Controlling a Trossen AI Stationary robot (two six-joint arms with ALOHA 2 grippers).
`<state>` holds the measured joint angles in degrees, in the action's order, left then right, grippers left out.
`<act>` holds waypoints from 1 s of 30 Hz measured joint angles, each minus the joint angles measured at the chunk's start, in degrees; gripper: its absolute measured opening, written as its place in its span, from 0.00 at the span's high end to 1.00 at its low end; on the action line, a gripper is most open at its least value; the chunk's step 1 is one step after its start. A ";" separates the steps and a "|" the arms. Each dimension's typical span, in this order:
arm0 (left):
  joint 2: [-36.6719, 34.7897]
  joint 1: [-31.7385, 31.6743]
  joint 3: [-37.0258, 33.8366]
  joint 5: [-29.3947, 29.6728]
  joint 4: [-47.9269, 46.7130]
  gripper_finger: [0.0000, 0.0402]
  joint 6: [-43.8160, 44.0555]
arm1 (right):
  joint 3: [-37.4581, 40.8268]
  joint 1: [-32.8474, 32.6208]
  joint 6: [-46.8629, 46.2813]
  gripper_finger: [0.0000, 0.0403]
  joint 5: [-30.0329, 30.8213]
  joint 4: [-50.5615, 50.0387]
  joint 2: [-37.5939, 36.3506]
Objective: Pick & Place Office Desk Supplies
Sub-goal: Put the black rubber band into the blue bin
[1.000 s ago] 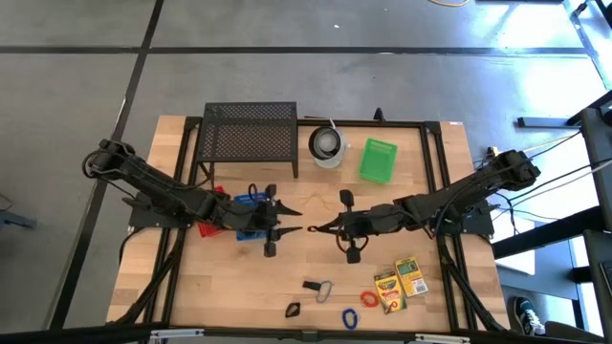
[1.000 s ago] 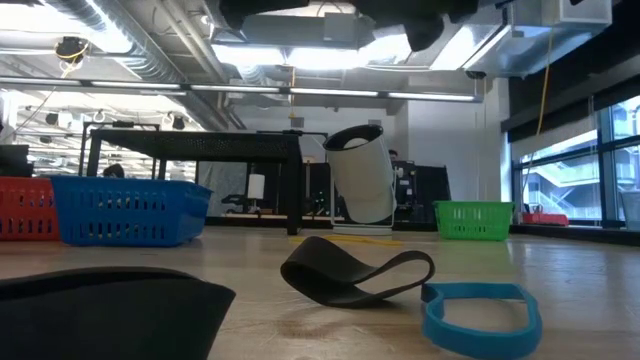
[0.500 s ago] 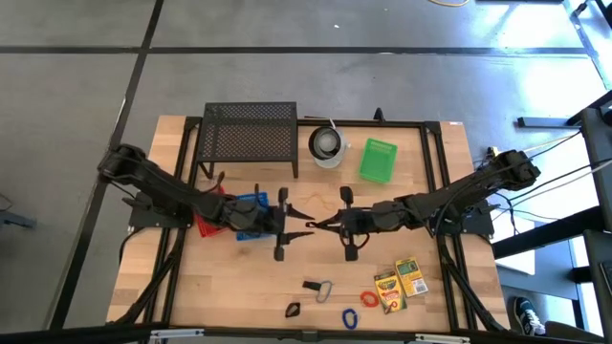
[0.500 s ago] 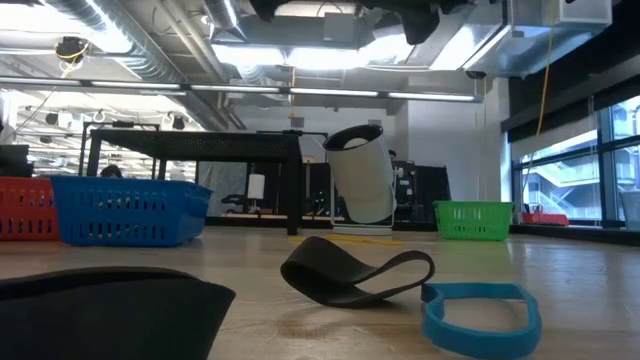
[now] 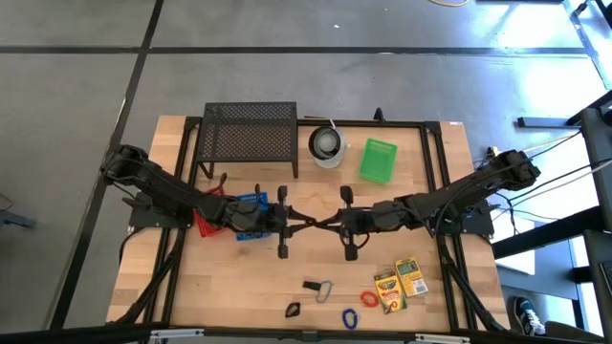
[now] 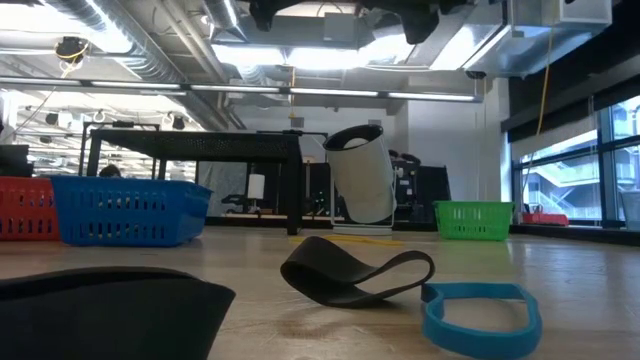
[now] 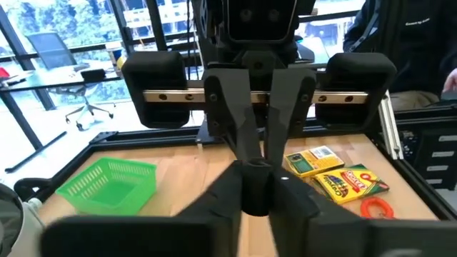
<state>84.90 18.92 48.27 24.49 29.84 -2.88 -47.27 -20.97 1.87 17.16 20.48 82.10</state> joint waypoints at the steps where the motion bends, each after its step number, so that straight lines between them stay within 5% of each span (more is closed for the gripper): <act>1: 0.00 0.00 0.00 0.03 0.00 0.94 0.02 | 0.00 0.01 0.11 0.97 0.03 0.10 -0.02; 14: -0.04 0.00 0.00 0.29 -0.02 0.99 1.72 | 0.00 0.02 0.11 0.91 0.01 0.10 -0.02; 24: -0.07 0.00 0.00 1.60 -0.02 0.99 2.11 | 0.00 0.13 -1.40 0.64 -0.05 -0.43 -0.21; 30: -2.02 -0.24 -0.02 5.30 -1.04 0.99 1.74 | 0.00 0.13 -3.88 0.48 0.10 -10.25 -4.35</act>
<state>82.88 18.68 48.25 29.79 28.80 -1.15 -47.27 -20.84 -2.01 17.26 10.22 77.75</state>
